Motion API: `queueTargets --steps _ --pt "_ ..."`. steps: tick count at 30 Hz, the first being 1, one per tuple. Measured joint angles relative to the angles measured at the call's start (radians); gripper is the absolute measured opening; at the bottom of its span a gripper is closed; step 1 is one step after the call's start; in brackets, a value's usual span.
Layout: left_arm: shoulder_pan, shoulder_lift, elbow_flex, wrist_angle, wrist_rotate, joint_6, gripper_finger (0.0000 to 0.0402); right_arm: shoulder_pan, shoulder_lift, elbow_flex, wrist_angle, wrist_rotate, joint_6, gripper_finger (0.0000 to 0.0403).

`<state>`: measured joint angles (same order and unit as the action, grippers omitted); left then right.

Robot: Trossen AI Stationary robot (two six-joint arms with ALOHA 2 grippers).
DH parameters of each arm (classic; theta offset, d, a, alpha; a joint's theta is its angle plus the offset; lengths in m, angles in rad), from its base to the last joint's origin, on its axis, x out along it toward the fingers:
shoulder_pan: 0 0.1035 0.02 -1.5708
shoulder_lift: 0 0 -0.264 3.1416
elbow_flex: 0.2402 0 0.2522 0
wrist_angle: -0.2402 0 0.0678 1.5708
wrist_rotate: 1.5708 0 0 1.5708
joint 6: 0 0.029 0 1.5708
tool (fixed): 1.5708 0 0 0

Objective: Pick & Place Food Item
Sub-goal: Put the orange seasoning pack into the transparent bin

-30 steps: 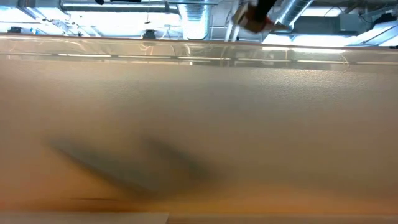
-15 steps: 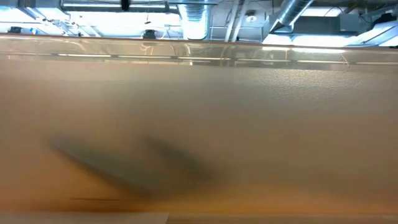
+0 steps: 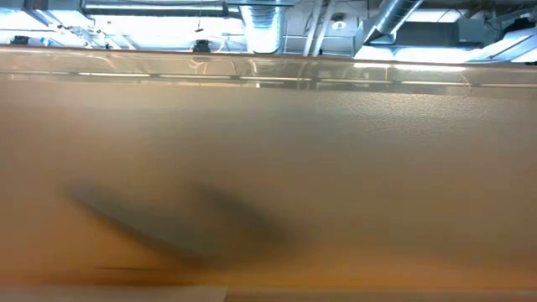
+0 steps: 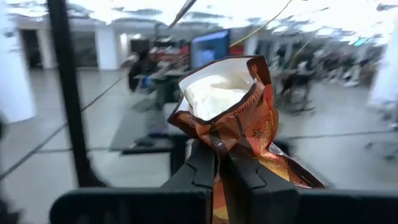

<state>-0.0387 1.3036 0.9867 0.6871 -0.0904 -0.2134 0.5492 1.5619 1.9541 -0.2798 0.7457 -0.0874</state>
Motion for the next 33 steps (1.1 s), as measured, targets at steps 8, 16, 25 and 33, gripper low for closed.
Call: queueTargets --steps 8,16,25,33 --pt "-0.169 0.047 -0.001 0.293 -0.28 0.519 0.0176 -0.098 0.009 0.001 0.036 0.091 -0.051 0.0004" --pt "-0.193 0.023 0.104 0.215 -0.426 0.48 0.0191 -0.184 0.035 0.003 -0.227 0.041 -0.021 0.0004" --pt "-0.126 0.01 0.248 -0.207 -0.437 0.09 0.0191 -0.238 0.09 0.0 -0.473 0.044 -0.054 0.0004" --pt "-0.119 -0.01 0.247 -0.386 -0.478 -0.053 0.0191 -0.264 0.094 0.001 -0.521 0.095 -0.073 0.0004"
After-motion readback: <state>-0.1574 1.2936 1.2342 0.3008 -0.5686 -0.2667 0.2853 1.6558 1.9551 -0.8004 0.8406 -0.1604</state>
